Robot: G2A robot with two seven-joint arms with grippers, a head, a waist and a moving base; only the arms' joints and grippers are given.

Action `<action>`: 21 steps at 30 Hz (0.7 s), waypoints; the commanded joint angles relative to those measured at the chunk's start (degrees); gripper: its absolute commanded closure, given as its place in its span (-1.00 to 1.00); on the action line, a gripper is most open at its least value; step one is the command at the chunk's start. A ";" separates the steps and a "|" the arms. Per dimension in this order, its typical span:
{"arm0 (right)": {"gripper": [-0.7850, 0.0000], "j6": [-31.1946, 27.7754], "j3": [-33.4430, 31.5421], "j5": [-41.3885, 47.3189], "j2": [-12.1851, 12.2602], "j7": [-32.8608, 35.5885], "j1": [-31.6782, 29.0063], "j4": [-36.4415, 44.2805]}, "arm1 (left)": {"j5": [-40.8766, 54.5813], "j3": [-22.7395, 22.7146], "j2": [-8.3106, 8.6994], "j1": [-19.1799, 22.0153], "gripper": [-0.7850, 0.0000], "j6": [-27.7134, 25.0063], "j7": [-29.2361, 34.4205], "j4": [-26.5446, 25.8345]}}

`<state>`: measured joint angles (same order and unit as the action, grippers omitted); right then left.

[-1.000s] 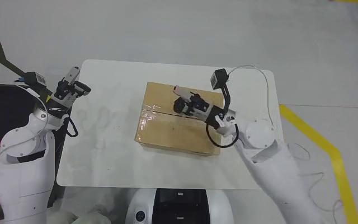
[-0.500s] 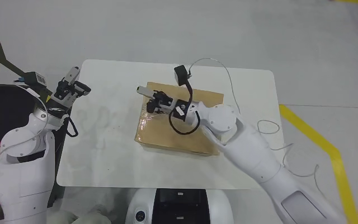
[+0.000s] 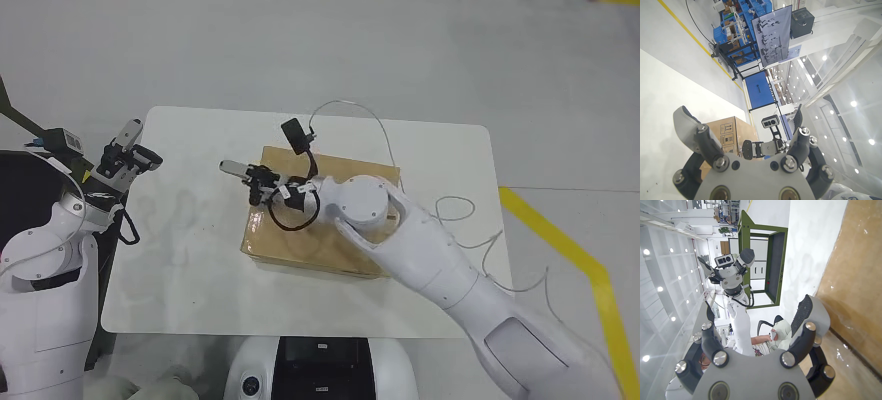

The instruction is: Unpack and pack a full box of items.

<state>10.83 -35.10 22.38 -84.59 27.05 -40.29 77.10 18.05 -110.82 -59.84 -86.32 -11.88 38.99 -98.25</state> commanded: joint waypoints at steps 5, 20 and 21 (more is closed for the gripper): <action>-1.00 1.36 -0.19 0.12 -0.77 0.66 0.02 -2.07 | 0.00 0.00 0.00 0.00 -1.00 0.00 0.00 0.00; -1.00 7.53 -6.29 -5.60 1.55 1.78 -6.90 5.17 | 0.00 0.00 0.00 0.00 -1.00 0.00 0.00 0.00; -1.00 7.90 -6.96 -6.03 1.81 1.78 -7.53 5.85 | 0.00 0.00 0.00 0.00 -1.00 0.00 0.00 0.00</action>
<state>18.26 -41.27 16.82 -83.07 28.80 -47.11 82.19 18.05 -110.82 -59.84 -86.32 -11.88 38.99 -98.25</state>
